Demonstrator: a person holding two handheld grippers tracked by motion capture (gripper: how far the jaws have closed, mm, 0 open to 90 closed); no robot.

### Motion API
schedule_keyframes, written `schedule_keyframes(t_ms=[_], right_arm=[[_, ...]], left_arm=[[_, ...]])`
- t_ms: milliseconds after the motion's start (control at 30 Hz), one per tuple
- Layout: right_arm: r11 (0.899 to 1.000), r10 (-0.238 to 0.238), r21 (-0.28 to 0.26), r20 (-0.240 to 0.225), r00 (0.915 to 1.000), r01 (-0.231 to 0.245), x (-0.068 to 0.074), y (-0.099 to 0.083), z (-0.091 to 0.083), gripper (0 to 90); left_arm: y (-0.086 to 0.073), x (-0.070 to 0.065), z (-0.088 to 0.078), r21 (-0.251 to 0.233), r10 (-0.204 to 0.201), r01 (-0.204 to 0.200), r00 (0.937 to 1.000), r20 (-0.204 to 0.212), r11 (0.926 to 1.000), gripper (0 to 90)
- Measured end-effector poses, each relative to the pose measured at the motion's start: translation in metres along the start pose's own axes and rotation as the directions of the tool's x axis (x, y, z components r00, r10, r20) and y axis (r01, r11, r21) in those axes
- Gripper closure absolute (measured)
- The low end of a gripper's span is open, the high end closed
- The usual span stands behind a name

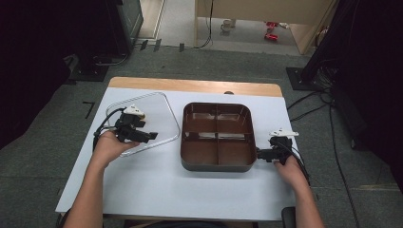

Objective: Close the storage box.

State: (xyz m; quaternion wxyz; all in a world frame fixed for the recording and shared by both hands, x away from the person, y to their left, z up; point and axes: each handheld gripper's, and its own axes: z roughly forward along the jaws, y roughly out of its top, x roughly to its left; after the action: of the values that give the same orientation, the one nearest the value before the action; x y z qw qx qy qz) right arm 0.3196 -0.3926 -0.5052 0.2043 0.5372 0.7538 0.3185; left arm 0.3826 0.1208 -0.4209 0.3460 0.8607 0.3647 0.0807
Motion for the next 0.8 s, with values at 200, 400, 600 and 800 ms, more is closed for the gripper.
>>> schedule_keyframes(t_ms=[200, 400, 600, 800], right_arm=[[1.0, 0.0, 0.0, 0.0, 1.0, 0.0, 0.0, 0.0, 0.0, 0.0], [1.0, 0.0, 0.0, 0.0, 1.0, 0.0, 0.0, 0.0, 0.0, 0.0], [1.0, -0.001, 0.0, 0.0, 1.0, 0.001, 0.0, 0.0, 0.0, 0.0], [1.0, 0.0, 0.0, 0.0, 1.0, 0.0, 0.0, 0.0, 0.0, 0.0]], left_arm=[[0.002, 0.011, 0.0, -0.01, -0.029, 0.029, 0.9996, -0.003, 0.9995, 25.7], [0.002, 0.025, 0.002, -0.024, -0.04, 0.04, 0.9988, -0.029, 0.9989, 25.7], [0.002, 0.04, 0.005, -0.05, -0.059, 0.056, 0.9968, -0.053, 0.9972, 26.0], [0.004, 0.049, 0.007, -0.071, -0.068, 0.061, 0.9927, -0.1, 0.9956, 26.0]])
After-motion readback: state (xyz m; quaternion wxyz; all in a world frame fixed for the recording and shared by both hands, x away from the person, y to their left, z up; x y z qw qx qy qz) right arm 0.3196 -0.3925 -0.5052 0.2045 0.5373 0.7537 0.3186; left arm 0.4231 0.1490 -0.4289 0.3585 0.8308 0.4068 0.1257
